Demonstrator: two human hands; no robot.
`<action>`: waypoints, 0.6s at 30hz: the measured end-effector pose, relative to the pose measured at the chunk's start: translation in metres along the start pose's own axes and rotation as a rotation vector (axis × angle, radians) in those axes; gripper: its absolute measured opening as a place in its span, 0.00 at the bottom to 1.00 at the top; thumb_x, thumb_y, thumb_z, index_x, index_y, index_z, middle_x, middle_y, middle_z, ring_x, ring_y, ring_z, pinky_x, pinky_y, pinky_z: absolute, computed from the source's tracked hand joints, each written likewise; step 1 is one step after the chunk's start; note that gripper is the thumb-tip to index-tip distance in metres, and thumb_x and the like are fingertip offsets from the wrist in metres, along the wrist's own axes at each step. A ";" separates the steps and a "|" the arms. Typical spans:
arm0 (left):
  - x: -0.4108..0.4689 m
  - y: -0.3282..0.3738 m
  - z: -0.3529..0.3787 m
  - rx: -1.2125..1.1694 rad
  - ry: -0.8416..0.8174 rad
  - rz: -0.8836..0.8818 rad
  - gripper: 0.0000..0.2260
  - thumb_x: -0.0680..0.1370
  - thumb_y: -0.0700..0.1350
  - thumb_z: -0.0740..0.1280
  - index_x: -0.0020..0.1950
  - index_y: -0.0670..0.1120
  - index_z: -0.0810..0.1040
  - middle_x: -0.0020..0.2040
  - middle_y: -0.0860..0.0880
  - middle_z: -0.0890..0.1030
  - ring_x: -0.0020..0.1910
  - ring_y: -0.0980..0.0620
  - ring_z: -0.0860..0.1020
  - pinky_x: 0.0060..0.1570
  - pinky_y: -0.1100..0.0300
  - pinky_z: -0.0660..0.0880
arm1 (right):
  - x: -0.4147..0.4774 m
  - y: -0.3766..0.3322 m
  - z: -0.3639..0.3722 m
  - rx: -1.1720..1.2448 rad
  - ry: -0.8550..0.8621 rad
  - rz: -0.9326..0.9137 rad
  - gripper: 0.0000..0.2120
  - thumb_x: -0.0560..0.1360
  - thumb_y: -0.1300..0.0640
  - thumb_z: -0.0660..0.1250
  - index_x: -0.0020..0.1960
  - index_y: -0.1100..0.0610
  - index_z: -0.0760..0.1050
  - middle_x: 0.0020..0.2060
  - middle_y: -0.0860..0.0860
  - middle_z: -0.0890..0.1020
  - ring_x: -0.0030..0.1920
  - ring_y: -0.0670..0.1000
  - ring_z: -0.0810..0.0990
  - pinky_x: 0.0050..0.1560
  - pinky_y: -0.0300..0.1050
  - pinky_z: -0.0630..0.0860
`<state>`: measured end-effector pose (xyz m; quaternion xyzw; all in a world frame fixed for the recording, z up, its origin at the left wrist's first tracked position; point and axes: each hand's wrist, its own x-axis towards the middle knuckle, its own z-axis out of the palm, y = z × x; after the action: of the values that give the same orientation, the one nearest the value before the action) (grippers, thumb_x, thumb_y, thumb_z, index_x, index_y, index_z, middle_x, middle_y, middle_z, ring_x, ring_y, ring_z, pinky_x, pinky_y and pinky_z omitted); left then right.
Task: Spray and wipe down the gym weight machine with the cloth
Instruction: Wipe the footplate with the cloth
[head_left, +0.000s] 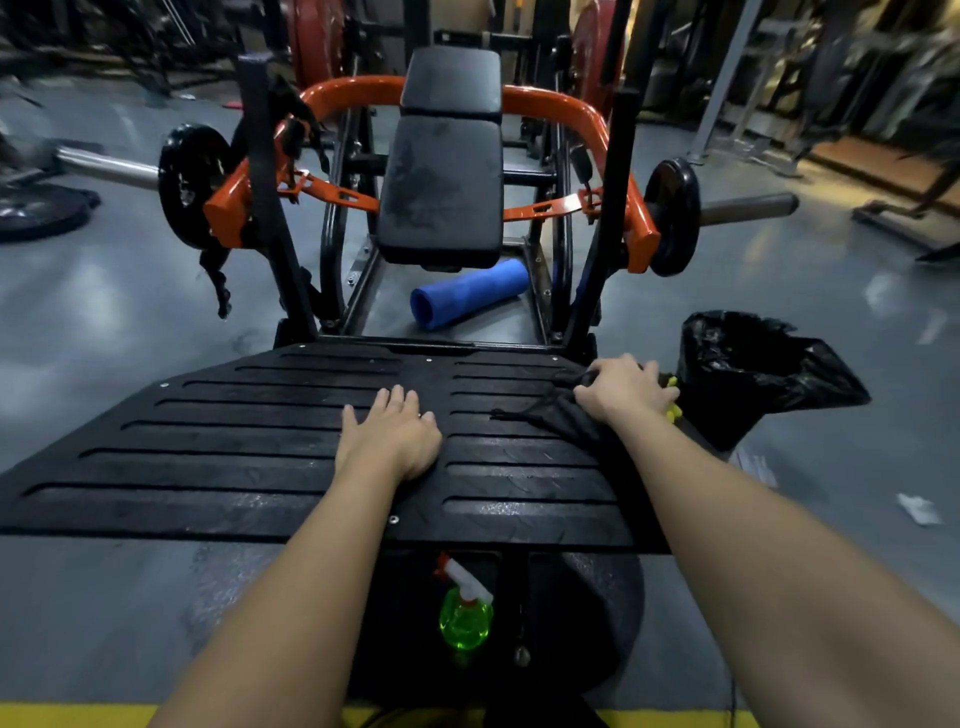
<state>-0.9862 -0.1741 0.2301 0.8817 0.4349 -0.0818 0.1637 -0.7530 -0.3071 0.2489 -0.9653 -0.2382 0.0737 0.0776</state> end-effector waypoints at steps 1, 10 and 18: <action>0.000 0.000 -0.001 -0.001 -0.001 0.002 0.27 0.86 0.52 0.43 0.84 0.47 0.45 0.84 0.51 0.43 0.83 0.53 0.41 0.79 0.39 0.39 | -0.005 -0.009 0.001 -0.009 -0.022 -0.009 0.21 0.77 0.44 0.64 0.69 0.41 0.74 0.69 0.52 0.72 0.73 0.60 0.62 0.68 0.64 0.62; 0.000 -0.001 -0.002 0.010 -0.010 0.008 0.28 0.85 0.51 0.44 0.84 0.46 0.45 0.84 0.51 0.42 0.82 0.53 0.40 0.79 0.40 0.39 | -0.037 -0.142 0.036 -0.001 -0.087 -0.417 0.17 0.76 0.43 0.64 0.65 0.39 0.77 0.70 0.48 0.72 0.73 0.59 0.62 0.68 0.66 0.60; 0.007 -0.002 0.003 0.025 -0.015 -0.015 0.27 0.86 0.54 0.43 0.85 0.48 0.46 0.84 0.54 0.42 0.82 0.56 0.40 0.79 0.42 0.38 | 0.028 -0.149 0.057 0.072 0.032 -0.369 0.17 0.73 0.44 0.65 0.61 0.45 0.79 0.61 0.49 0.80 0.66 0.58 0.71 0.65 0.65 0.64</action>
<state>-0.9835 -0.1684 0.2247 0.8796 0.4395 -0.0950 0.1555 -0.8058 -0.1576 0.2182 -0.9029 -0.4070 0.0513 0.1281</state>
